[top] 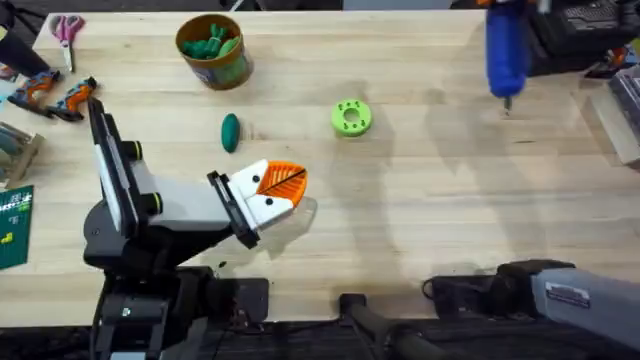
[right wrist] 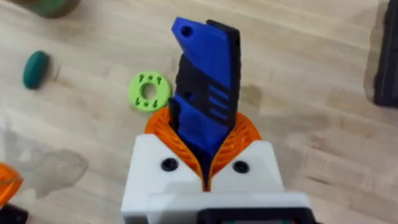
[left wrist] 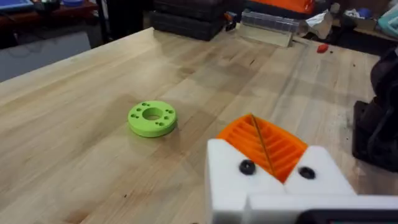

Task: Pick up the gripper from the table and insert it into the empty holder that is missing its gripper. Then pick up a screw, insert it into the mounting hole, and use the screwdriver to tighten it. Finally, clean up the table by picking up the vegetable and placing it into the bucket.

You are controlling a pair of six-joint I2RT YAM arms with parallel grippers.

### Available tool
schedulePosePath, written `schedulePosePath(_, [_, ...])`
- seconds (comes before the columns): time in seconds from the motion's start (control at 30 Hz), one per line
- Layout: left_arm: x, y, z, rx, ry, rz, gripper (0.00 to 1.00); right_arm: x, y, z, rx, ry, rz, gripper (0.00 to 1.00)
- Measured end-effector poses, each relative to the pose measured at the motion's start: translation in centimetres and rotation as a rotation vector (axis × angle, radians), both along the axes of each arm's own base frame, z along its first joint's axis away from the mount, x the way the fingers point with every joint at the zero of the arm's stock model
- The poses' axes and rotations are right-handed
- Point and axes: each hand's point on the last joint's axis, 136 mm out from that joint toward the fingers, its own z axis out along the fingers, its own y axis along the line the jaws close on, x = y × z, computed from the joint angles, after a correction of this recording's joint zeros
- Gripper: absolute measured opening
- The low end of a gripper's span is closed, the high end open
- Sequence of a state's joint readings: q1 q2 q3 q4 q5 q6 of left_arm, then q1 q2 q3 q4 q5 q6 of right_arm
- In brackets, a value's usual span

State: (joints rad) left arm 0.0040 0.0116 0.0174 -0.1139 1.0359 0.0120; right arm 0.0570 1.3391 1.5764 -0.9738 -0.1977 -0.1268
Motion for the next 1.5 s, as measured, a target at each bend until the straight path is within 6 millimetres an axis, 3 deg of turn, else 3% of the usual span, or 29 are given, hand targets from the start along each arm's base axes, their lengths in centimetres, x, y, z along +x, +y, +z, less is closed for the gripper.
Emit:
schedulePosePath(0.17, [0.0, 0.0, 0.0, 0.000, 0.000, 0.000, 0.005, -3.3, -0.1, 2.6, 0.013, -0.086, 0.001, 0.027])
schedulePosePath(0.3, [0.0, 0.0, 0.0, 0.000, 0.000, 0.000, 0.005, -4.6, -0.1, 3.5, 0.053, -0.196, -0.025, 0.027])
schedulePosePath(0.47, [0.0, 0.0, 0.0, 0.000, 0.000, 0.000, 0.005, -4.2, -0.1, 2.0, 0.148, -0.272, -0.091, 0.027])
schedulePosePath(0.67, [0.0, 0.0, 0.0, 0.000, 0.000, 0.000, 0.005, -1.4, 1.1, -1.7, 0.267, -0.287, -0.099, 0.027])
schedulePosePath(0.8, [0.0, 0.0, 0.0, 0.000, 0.000, 0.000, 0.004, 0.5, 3.3, -2.1, 0.355, -0.325, 0.011, 0.027])
schedulePosePath(1.07, [0.0, 0.0, 0.0, 0.000, 0.000, 0.000, 0.004, 1.7, 8.7, 1.7, 0.491, -0.518, 0.412, 0.027])
schedulePosePath(1.27, [0.0, 0.0, 0.0, 0.000, 0.000, 0.000, 0.004, -0.1, 12.5, 2.6, 0.549, -0.547, 0.613, 0.027])
schedulePosePath(1.5, [0.0, 0.0, 0.0, 0.000, 0.000, 0.000, 0.004, -3.8, 17.5, 4.1, 0.611, -0.572, 0.808, 0.027])
